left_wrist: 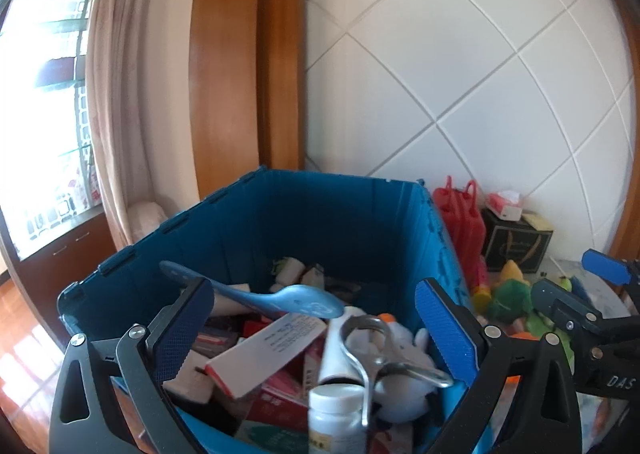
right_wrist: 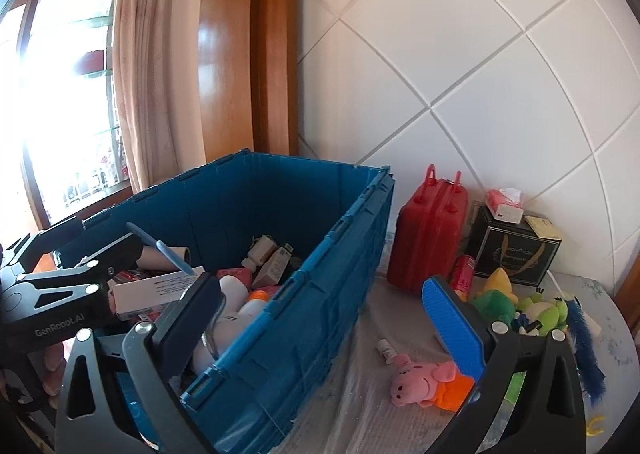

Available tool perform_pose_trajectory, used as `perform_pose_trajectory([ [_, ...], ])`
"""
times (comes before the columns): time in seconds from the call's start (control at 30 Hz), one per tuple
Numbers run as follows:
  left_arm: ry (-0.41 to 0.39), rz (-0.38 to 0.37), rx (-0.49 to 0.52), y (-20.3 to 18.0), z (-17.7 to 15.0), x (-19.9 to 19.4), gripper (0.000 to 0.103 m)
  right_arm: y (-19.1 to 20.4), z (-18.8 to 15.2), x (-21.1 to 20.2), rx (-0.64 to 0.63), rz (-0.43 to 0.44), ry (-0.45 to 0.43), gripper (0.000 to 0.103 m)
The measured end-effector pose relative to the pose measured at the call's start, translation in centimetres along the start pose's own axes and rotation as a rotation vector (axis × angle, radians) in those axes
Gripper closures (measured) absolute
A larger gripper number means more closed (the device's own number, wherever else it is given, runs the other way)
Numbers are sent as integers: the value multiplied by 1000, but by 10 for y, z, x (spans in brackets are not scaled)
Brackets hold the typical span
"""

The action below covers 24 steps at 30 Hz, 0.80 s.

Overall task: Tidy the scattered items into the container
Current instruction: 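Withdraw both tools from the crate back toward the table pile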

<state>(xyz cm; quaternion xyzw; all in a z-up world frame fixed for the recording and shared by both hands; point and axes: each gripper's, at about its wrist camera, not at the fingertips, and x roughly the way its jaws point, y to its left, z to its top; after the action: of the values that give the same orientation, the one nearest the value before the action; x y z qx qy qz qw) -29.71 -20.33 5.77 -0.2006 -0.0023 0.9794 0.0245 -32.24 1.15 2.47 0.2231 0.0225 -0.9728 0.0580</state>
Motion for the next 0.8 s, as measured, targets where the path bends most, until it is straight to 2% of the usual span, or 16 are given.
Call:
perform_pose_trajectory([
  [0.23, -42, -134, 54, -84, 2, -15, 1, -75, -14, -31, 79, -103, -19, 0],
  [0.4, -27, -218, 93, -158, -4, -14, 1, -146, -32, -55, 139, -191, -5, 0],
  [0.57, 67, -270, 150, -240, -29, 3, 1, -217, -58, -72, 202, -265, 40, 0],
  [0.8, 212, -303, 197, -329, -77, 31, 1, -307, -102, -88, 243, -356, 110, 0],
])
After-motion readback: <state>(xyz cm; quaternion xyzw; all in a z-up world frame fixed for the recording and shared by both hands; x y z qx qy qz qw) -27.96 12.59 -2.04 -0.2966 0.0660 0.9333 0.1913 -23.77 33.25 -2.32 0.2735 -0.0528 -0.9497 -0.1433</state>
